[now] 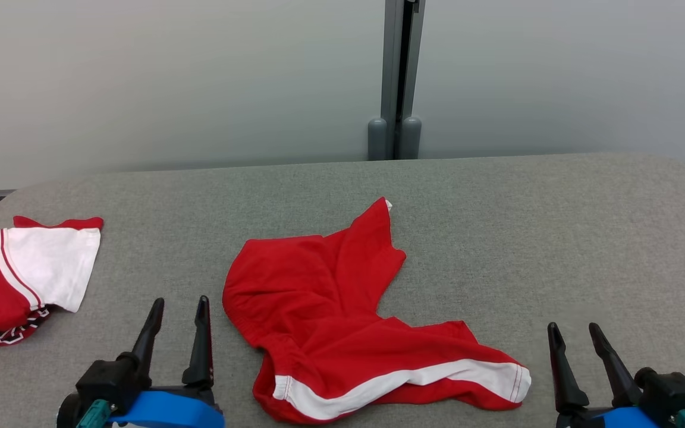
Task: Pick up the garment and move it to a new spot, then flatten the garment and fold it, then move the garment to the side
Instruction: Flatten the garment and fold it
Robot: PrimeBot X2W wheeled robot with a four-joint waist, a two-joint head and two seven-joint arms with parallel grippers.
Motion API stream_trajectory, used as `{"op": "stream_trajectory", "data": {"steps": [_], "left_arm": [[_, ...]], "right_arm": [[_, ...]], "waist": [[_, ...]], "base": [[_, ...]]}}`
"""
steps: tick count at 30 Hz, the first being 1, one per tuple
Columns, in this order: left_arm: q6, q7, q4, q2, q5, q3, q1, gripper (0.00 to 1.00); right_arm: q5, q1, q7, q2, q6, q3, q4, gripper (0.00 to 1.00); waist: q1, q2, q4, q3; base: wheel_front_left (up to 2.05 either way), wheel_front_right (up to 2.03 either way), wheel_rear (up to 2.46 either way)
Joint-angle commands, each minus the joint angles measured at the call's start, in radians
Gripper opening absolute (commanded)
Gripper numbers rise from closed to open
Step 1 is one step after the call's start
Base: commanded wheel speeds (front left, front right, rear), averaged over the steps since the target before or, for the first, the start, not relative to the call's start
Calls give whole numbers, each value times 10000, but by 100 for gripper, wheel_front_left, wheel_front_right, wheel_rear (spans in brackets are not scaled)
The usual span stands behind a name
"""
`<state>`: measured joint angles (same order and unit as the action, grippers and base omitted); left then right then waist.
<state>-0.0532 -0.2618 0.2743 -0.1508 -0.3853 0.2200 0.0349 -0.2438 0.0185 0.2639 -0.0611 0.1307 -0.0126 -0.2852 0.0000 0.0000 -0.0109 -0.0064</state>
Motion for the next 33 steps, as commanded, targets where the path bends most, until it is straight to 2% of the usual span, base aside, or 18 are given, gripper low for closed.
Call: {"op": "stream_trajectory", "data": {"steps": [1,5,8,19,33], "left_arm": [[84,-46,-178,-60,236,-305,-183,100],[212,-46,-552,-227,1009,-718,-434,100],[243,-46,-781,-59,1219,-1018,-631,100],[173,-46,-869,236,1862,-1656,-1108,100],[78,-46,-934,375,2452,-1973,-1438,100]], "right_arm": [[135,277,7,48,2,-140,162,100],[374,569,7,78,2,-381,484,100],[461,757,7,96,2,-470,689,100],[711,1296,7,106,2,-472,1209,100],[1192,1778,-140,106,2,-222,1618,100]], "waist": [[0,0,-8,-52],[0,0,8,-136],[0,0,33,-175],[0,0,177,-332],[0,0,210,-479]], "base": [[0,0,0],[0,0,0],[0,0,0],[0,0,0],[0,0,0]]}}
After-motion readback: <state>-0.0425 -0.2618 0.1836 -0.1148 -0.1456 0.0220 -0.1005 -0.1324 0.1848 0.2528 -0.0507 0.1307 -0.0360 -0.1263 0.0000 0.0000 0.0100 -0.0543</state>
